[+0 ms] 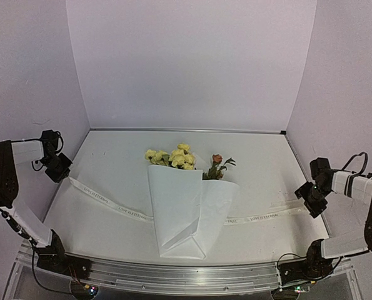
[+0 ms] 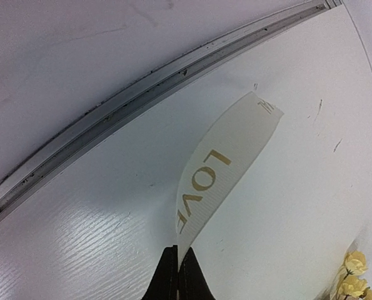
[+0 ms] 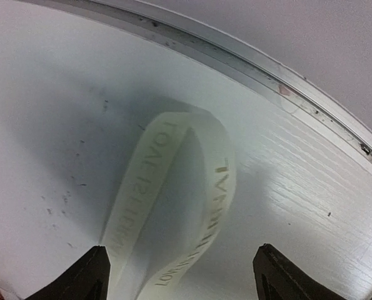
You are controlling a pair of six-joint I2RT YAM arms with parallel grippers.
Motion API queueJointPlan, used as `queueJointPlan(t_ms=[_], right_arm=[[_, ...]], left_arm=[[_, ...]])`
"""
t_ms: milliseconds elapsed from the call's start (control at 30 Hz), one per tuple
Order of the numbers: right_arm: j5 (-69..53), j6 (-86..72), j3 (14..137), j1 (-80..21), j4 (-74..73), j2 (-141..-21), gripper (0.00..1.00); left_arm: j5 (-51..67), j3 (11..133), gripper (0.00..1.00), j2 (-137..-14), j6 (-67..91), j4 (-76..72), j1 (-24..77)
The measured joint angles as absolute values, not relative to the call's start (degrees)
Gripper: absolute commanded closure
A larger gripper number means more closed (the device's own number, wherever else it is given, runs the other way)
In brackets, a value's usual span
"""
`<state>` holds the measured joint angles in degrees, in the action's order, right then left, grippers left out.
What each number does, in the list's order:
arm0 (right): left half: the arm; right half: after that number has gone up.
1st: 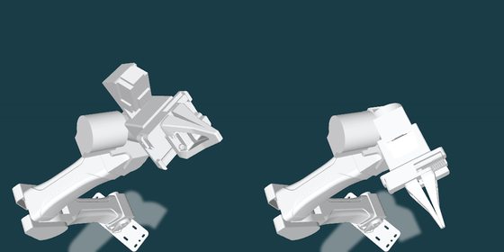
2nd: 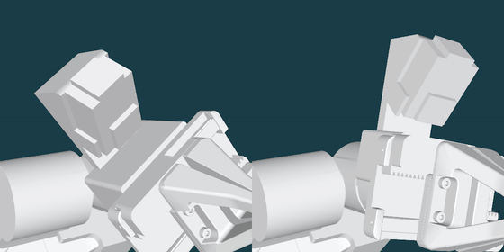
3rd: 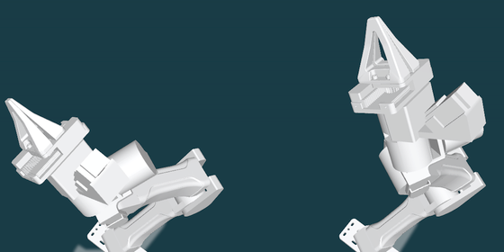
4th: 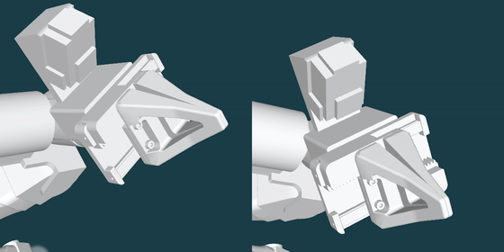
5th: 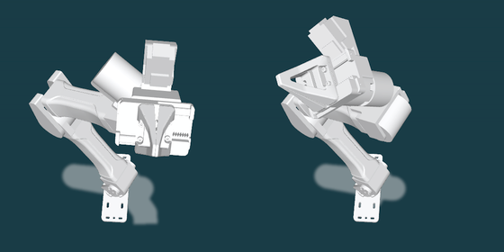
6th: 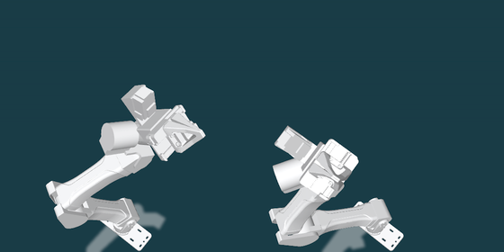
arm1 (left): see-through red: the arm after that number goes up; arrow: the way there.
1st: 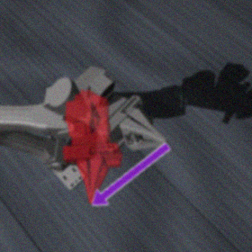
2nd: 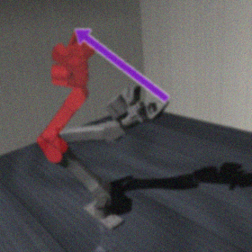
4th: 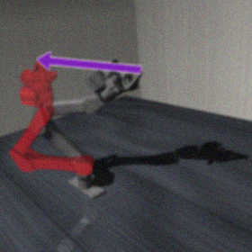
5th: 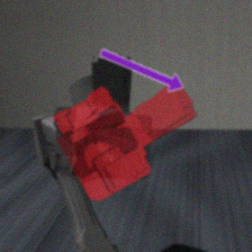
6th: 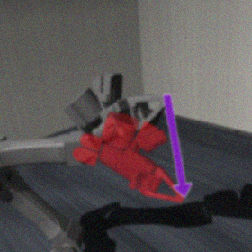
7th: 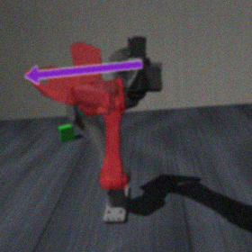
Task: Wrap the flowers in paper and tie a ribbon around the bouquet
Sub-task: Pick up the right side of the ribbon from the center of the board.
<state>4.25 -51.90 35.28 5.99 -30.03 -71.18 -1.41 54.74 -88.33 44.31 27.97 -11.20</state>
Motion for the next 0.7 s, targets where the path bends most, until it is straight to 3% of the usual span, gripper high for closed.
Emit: queueJointPlan(t_ms=[267,433,500,567,700], right_arm=[[4.26,-50.78,34.63,9.10,-30.36,-77.83,0.34],[4.28,-50.23,36.55,10.38,-29.90,-81.39,0.28],[4.39,-49.93,37.57,10.50,-29.61,-82.10,0.32],[4.43,-49.72,38.61,10.55,-29.41,-82.81,0.45],[4.29,-48.77,39.82,10.63,-28.86,-84.03,0.96]], left_arm=[[-0.97,54.72,1.00,-87.92,43.59,27.92,-11.20],[-0.99,54.72,1.00,-87.84,43.35,27.90,-11.20],[-0.99,54.72,1.00,-87.73,43.30,27.92,-11.20],[-0.99,54.72,1.00,-87.66,43.29,27.90,-11.20],[-1.02,54.72,1.00,-87.61,43.24,27.88,-11.20]])
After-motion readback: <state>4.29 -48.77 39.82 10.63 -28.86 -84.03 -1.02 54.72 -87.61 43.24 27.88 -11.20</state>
